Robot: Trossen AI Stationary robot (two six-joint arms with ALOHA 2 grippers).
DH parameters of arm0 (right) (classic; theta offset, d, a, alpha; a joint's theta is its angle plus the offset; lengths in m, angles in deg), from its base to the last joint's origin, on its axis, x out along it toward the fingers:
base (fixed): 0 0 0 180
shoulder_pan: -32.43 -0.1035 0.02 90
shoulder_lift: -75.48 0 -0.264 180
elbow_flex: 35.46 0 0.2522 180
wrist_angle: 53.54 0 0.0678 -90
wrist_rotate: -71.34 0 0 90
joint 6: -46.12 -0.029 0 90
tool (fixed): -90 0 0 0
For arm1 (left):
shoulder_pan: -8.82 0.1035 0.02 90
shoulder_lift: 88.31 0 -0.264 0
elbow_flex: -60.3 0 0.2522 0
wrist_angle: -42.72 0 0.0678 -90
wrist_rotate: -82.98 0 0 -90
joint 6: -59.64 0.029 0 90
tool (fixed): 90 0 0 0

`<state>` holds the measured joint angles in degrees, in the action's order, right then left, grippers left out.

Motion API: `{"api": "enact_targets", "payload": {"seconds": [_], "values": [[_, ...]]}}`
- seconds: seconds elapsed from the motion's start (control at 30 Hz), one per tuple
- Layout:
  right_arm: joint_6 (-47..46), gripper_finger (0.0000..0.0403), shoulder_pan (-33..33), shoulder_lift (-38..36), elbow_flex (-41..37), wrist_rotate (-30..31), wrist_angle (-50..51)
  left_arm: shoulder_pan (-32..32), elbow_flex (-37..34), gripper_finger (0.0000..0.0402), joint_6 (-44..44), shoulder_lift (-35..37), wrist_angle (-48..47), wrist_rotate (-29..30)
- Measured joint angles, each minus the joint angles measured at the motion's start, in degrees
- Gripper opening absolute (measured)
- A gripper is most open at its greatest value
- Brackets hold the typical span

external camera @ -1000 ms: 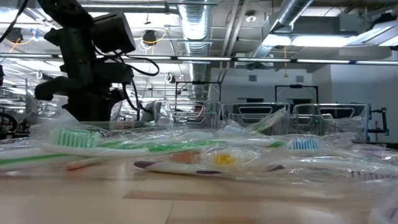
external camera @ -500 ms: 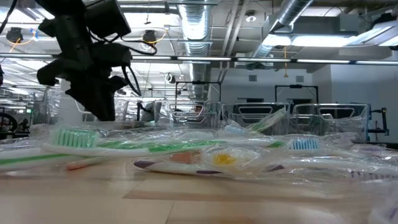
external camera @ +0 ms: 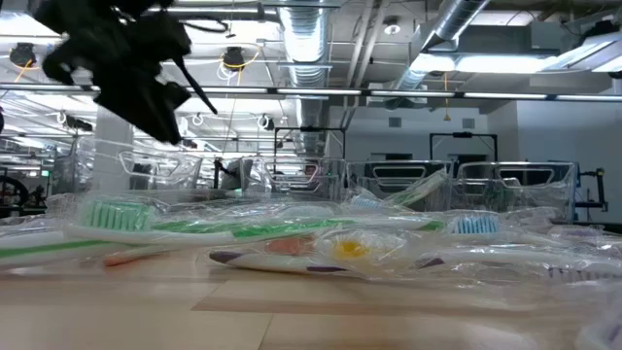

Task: Pick & Place Toothbrushes
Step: Adjust the left transparent bin

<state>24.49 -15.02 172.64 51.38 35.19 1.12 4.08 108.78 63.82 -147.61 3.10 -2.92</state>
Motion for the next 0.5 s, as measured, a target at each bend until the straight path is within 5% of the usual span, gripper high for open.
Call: {"api": "enact_targets", "payload": {"seconds": [0.13,0.5], "values": [[0.0,0.015,-0.02,0.0,0.0,0.0,0.0,-6.34,0.0,0.0092,-8.66,2.55,-0.77,-4.53],[-0.33,0.015,-0.1,0.0,0.0,0.0,0.04,-23.52,0.02,0.0092,-35.84,3.53,-9.42,-3.31]]}}
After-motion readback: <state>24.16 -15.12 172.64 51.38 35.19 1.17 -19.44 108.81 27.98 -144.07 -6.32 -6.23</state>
